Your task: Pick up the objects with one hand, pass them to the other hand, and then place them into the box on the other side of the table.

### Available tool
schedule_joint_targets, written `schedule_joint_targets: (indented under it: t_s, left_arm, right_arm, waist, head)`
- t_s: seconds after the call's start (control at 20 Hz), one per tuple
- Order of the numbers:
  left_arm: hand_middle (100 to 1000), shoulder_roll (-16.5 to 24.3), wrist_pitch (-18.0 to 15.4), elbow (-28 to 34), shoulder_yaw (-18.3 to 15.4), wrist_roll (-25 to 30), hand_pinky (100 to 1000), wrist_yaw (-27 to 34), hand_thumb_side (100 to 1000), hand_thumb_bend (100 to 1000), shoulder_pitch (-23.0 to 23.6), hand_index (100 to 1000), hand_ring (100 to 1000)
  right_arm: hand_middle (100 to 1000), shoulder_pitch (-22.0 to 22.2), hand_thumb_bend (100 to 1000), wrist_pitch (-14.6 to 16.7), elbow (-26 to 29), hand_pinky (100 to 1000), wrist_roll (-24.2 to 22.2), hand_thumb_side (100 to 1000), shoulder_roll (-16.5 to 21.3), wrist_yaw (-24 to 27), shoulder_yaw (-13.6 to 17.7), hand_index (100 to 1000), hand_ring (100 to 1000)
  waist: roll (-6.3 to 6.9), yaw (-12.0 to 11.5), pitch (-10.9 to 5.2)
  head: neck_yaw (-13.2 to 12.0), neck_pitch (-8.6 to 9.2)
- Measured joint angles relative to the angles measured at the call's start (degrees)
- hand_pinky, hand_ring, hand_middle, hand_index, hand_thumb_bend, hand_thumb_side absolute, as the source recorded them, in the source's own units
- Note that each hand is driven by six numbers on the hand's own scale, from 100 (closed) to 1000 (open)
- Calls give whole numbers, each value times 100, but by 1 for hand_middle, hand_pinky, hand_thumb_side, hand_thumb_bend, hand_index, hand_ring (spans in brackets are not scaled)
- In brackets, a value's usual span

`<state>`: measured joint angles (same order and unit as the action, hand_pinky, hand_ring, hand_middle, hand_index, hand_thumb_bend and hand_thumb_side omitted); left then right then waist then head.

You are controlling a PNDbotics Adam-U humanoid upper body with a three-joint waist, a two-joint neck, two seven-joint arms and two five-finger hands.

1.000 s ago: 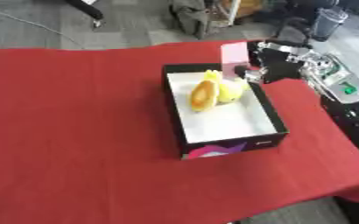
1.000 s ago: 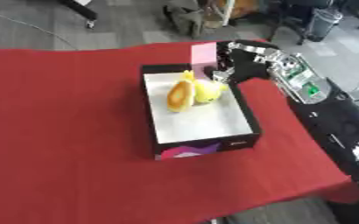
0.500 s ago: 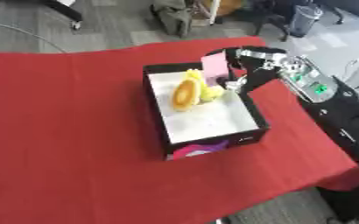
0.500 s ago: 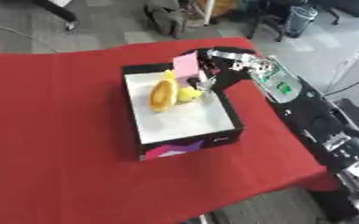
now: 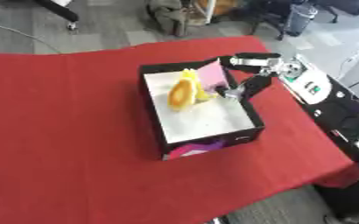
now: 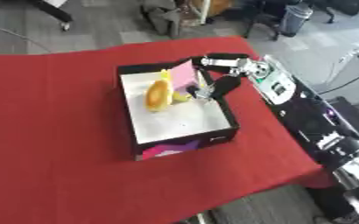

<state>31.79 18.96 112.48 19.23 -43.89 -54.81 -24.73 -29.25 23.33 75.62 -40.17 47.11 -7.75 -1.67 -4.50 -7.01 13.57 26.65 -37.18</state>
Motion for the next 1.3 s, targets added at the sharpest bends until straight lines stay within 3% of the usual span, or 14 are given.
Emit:
schedule_joint_targets:
  t_s: [0.35, 0.55, 0.65, 0.8, 0.85, 0.95, 1.15, 1.3]
  left_arm:
    - [736, -44, -18, 1, -1, -19, 696, -16, 219, 503, 2, 790, 690]
    - [734, -46, -22, 1, -1, -23, 695, -17, 219, 505, 3, 790, 690]
    - [732, -47, -26, 1, -1, -26, 694, -19, 220, 505, 3, 788, 688]
    - [732, -49, -30, 7, -42, -31, 689, -23, 228, 486, 21, 787, 687]
    - [735, -49, -30, 18, -91, -31, 688, -23, 232, 479, 48, 788, 686]
    - [751, -49, -29, 49, -228, -30, 683, -23, 236, 464, 99, 803, 695]
    - [800, -34, -24, 86, -648, -25, 695, 51, 254, 400, 199, 851, 731]
    - [806, 108, 6, 108, -1011, 4, 700, 241, 270, 360, 387, 847, 736]
  right_arm:
    - [893, 0, 128, 182, -87, 1000, 180, 254, -73, -539, 20, 1000, 1000]
    - [886, 1, 100, 212, -89, 1000, 212, 206, -85, -589, 18, 1000, 1000]
    - [855, 2, 100, 187, -88, 1000, 239, 110, -88, -575, 21, 1000, 1000]
    - [763, -13, 100, 73, 14, 1000, 381, 289, -208, -431, 156, 1000, 1000]
    - [754, -76, 100, 17, 88, 1000, 454, 394, -281, -356, 248, 1000, 1000]
    - [789, -271, 100, -36, 306, 993, 610, 513, -390, -200, 482, 1000, 1000]
    - [880, -464, 100, 121, 807, 1000, 923, 516, -406, 117, 984, 1000, 1000]
    - [895, -186, 100, 329, 1187, 994, 1153, 407, -181, 354, 1367, 1000, 1000]
  waist:
    - [1, -2, 0]
    - [1, -2, 0]
    - [1, -2, 0]
    - [20, 17, -2]
    - [35, 54, -3]
    - [59, 115, -13]
    - [71, 161, -142]
    - [104, 207, -216]
  head:
    - [-26, 0]
    - [-26, 0]
    - [-28, 1]
    - [-75, 6]
    - [-111, 6]
    - [-201, 9]
    - [-359, 15]
    - [-449, 56]
